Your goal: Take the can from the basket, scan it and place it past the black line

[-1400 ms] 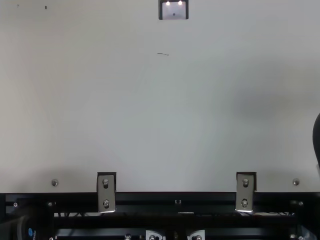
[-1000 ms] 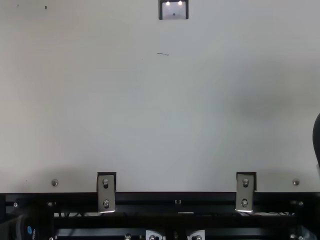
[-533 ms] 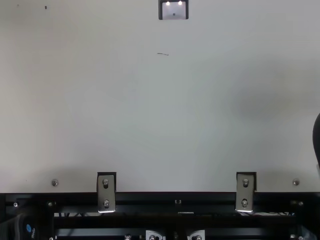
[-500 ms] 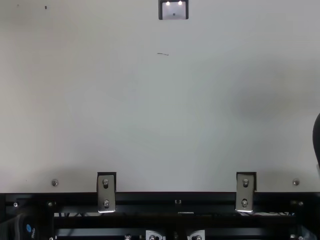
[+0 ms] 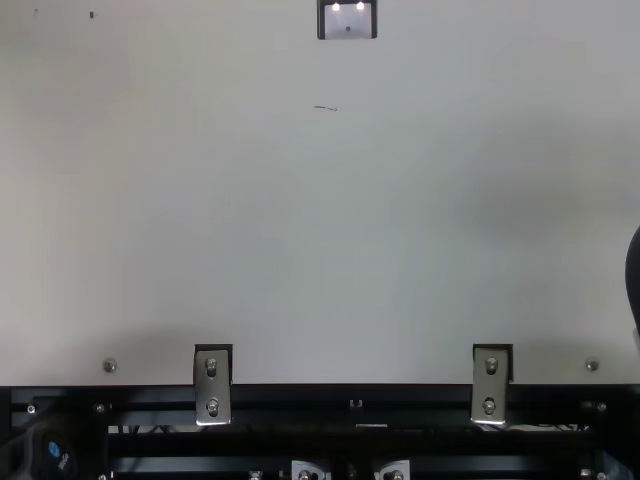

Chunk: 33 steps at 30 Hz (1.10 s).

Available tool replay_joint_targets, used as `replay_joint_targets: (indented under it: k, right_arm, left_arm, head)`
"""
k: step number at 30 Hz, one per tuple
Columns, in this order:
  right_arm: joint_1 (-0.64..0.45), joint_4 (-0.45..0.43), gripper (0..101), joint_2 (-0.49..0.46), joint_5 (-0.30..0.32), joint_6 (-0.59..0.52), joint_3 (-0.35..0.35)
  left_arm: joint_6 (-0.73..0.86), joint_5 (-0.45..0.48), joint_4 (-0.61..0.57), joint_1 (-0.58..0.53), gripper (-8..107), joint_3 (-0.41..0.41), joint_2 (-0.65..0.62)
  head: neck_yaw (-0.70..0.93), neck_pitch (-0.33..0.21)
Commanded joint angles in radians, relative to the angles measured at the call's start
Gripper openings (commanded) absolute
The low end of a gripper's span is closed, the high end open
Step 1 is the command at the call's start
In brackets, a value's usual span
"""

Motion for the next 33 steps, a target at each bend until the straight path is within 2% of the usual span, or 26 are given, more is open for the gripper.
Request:
replay_joint_targets:
  k: [1, 16, 33]
  right_arm:
    - [0.0, 0.0, 101, 0.0, 0.0, 0.0, 0.0]
    - [0.0, 0.0, 101, 0.0, 0.0, 0.0, 0.0]
    - [0.0, 0.0, 101, 0.0, 0.0, 0.0, 0.0]
  left_arm:
    - [0.057, 0.009, -0.034, 0.01, 90, -0.026, 0.043]
    - [0.243, 0.038, -0.178, 0.074, 90, -0.148, 0.265]
    - [0.32, -0.036, -0.242, 0.048, 90, -0.159, 0.456]
  head:
    - [0.037, -0.037]
    - [0.037, -0.037]
    - [0.037, -0.037]
